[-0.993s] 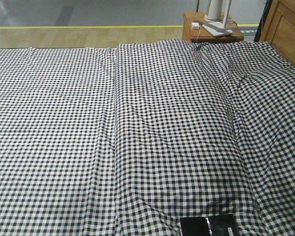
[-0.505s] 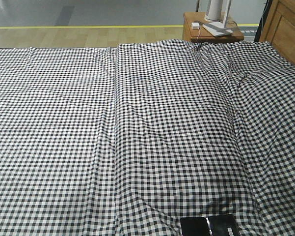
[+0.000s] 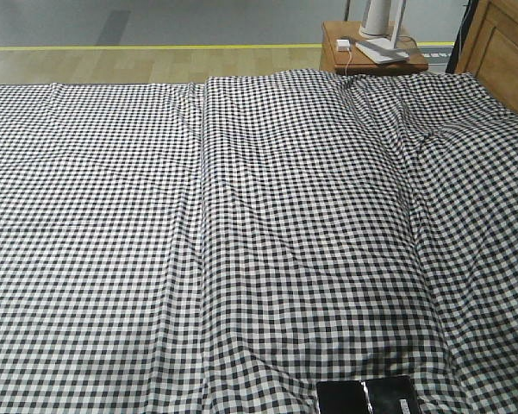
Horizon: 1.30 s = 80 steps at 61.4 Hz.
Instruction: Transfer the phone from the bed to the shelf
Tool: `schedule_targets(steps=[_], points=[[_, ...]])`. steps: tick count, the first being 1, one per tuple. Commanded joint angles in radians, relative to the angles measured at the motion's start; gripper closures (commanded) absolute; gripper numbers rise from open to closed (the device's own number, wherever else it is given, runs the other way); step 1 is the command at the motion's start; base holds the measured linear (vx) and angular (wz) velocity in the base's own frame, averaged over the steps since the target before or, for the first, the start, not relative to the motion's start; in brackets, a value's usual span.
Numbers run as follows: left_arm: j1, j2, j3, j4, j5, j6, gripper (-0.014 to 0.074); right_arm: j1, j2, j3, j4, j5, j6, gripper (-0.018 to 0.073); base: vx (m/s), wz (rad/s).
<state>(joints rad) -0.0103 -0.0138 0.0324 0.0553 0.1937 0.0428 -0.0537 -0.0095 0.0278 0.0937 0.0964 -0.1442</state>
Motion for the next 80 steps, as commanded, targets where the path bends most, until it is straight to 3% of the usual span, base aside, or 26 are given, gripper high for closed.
schedule_targets(steps=[1,24,33,44,49,64,80], points=[[-0.002,-0.009,-0.026,-0.005,-0.072,-0.004,0.0596,-0.004,-0.011,0.008,-0.010,-0.078,-0.005,0.0563,0.00,0.00],[-0.002,-0.009,-0.026,-0.005,-0.072,-0.004,0.0596,-0.004,-0.011,0.008,-0.009,-0.096,-0.003,0.0563,0.00,0.00],[-0.002,-0.009,-0.026,-0.005,-0.072,-0.004,0.0596,-0.004,-0.011,0.005,-0.005,-0.186,-0.001,0.0563,0.00,0.00],[-0.002,-0.009,-0.026,-0.005,-0.072,-0.004,0.0596,-0.004,-0.011,-0.007,-0.005,-0.404,-0.001,0.0563,0.00,0.00],[-0.002,-0.009,-0.026,-0.005,-0.072,-0.004,0.0596,-0.004,-0.011,-0.051,-0.005,-0.423,-0.001,0.0563,0.00,0.00],[-0.002,-0.009,-0.026,-0.005,-0.072,-0.004,0.0596,-0.004,0.026,-0.294,-0.005,-0.228,-0.001,0.0563,0.00,0.00],[-0.002,-0.009,-0.026,-0.005,-0.072,-0.004,0.0596,-0.004,0.293,-0.583,-0.005,0.081,-0.001,0.0559,0.00,0.00]])
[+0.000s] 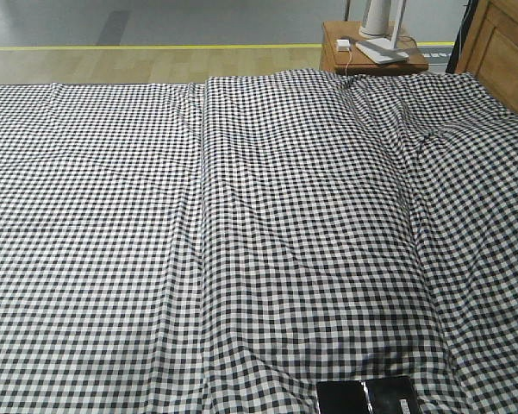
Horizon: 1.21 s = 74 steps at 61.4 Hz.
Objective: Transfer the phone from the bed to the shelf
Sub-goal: 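Move the right gripper down over the black phone on the bed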
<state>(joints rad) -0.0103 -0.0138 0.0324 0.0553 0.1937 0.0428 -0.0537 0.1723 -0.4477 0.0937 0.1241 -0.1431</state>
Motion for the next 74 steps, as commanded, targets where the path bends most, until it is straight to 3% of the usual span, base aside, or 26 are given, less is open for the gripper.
schedule_targets(steps=[1,11,19,27,40,52,66,74], points=[[-0.002,-0.009,-0.026,-0.005,-0.072,-0.004,0.0596,-0.004,0.128,-0.119,-0.005,0.069,-0.002,0.0559,0.00,0.00],[-0.002,-0.009,-0.026,-0.005,-0.072,-0.004,0.0596,-0.004,0.320,-0.217,-0.005,0.202,-0.002,0.0526,0.00,0.00],[-0.002,-0.009,-0.026,-0.005,-0.072,-0.004,0.0596,-0.004,0.443,-0.234,-0.005,0.251,-0.002,0.0434,0.00,0.00],[-0.002,-0.009,-0.026,-0.005,-0.072,-0.004,0.0596,-0.004,0.534,-0.234,-0.005,0.295,-0.003,0.0241,0.00,0.00],[-0.002,-0.009,-0.026,-0.005,-0.072,-0.004,0.0596,-0.004,0.606,-0.234,-0.006,0.286,-0.003,-0.0168,0.00,0.00],[-0.002,-0.009,-0.026,-0.005,-0.072,-0.004,0.0596,-0.004,0.616,-0.235,-0.006,0.293,-0.001,-0.0157,0.00,0.00],[-0.002,-0.009,-0.026,-0.005,-0.072,-0.004,0.0596,-0.009,0.711,-0.343,-0.023,0.487,0.082,-0.0127,0.00,0.00],[-0.002,-0.009,-0.026,-0.005,-0.072,-0.004,0.0596,-0.088,0.822,-0.432,-0.028,0.598,0.090,-0.0120,0.00,0.00]])
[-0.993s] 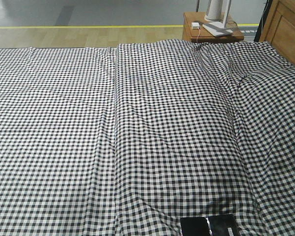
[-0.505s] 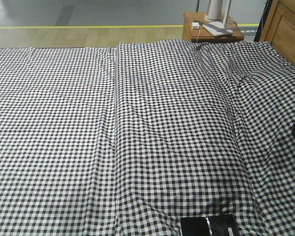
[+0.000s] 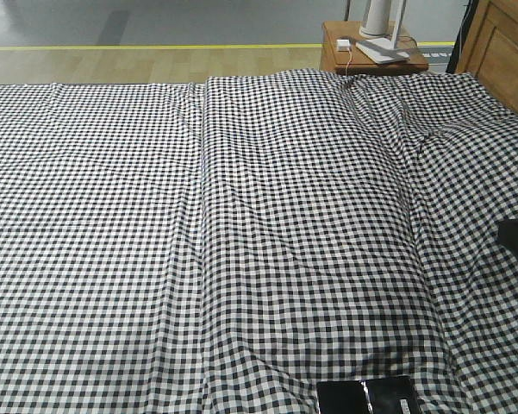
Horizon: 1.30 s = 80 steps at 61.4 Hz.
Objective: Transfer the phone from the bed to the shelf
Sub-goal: 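Move the right gripper down over the black phone on the bed, then close the right gripper on the black phone's edge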
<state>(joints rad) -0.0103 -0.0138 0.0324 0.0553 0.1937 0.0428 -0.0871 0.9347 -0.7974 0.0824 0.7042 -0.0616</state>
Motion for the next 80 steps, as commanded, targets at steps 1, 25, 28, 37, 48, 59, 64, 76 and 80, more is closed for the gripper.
schedule_targets(steps=[1,25,28,37,48,59,64,76,80], points=[[-0.002,-0.009,-0.026,-0.005,-0.072,-0.004,0.0596,-0.067,0.071,-0.091,-0.017,0.028,0.006,-0.0120,0.00,0.00],[-0.002,-0.009,-0.026,-0.005,-0.072,-0.004,0.0596,-0.322,0.432,-0.185,0.261,0.078,-0.361,-0.0093,0.00,0.00],[-0.002,-0.009,-0.026,-0.005,-0.072,-0.004,0.0596,-0.342,0.477,-0.185,0.297,0.076,-0.422,-0.0092,0.00,0.00],[-0.002,-0.009,-0.026,-0.005,-0.072,-0.004,0.0596,-0.391,0.625,-0.185,0.405,0.080,-0.561,-0.0088,0.00,0.00],[-0.002,-0.009,-0.026,-0.005,-0.072,-0.004,0.0596,-0.422,0.797,-0.185,0.504,0.099,-0.730,-0.0083,0.00,0.00],[-0.002,-0.009,-0.026,-0.005,-0.072,-0.004,0.0596,-0.422,0.952,-0.185,0.602,0.100,-0.853,-0.0076,0.00,0.00],[-0.002,-0.009,-0.026,-0.005,-0.072,-0.004,0.0596,-0.422,1.020,-0.185,0.641,0.103,-0.894,-0.0075,0.00,0.00],[-0.002,-0.009,-0.026,-0.005,-0.072,-0.004,0.0596,-0.422,1.179,-0.185,0.741,0.132,-1.033,-0.0069,0.00,0.00],[-0.002,-0.009,-0.026,-0.005,-0.072,-0.004,0.0596,-0.422,1.227,-0.185,0.772,0.132,-1.067,-0.0066,0.00,0.00]])
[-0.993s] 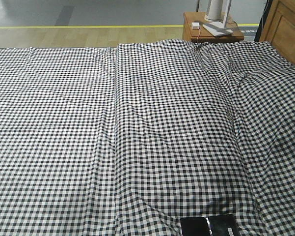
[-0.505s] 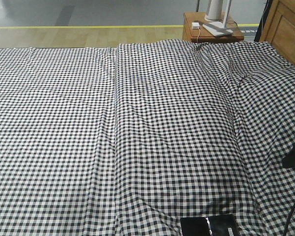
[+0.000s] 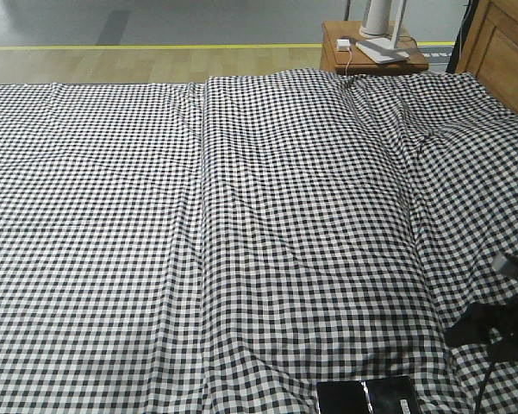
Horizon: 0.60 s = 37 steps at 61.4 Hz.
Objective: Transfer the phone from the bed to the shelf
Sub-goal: 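Close the right gripper on the black phone's edge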
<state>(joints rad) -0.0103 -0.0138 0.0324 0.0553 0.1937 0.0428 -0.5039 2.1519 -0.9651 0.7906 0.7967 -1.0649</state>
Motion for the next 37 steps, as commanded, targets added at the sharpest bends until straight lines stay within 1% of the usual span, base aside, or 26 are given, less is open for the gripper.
schedule_targets(steps=[1,7,11,22,30,37], points=[[-0.002,-0.009,-0.026,-0.005,-0.072,-0.004,0.0596,-0.005,0.019,-0.017,0.069,0.039,-0.076,-0.0065,0.00,0.00],[-0.002,-0.009,-0.026,-0.005,-0.072,-0.004,0.0596,-0.005,0.081,-0.019,0.104,0.042,-0.136,-0.0062,0.00,0.00],[-0.002,-0.009,-0.026,-0.005,-0.072,-0.004,0.0596,-0.005,0.118,-0.031,0.114,0.060,-0.157,-0.0061,0.00,0.00],[-0.002,-0.009,-0.026,-0.005,-0.072,-0.004,0.0596,-0.005,0.227,-0.108,0.145,0.157,-0.162,-0.0052,0.00,0.00],[-0.002,-0.009,-0.026,-0.005,-0.072,-0.004,0.0596,-0.005,0.295,-0.161,0.147,0.234,-0.163,-0.0045,0.00,0.00],[-0.002,-0.009,-0.026,-0.005,-0.072,-0.004,0.0596,-0.005,0.344,-0.187,0.149,0.259,-0.168,-0.0041,0.00,0.00]])
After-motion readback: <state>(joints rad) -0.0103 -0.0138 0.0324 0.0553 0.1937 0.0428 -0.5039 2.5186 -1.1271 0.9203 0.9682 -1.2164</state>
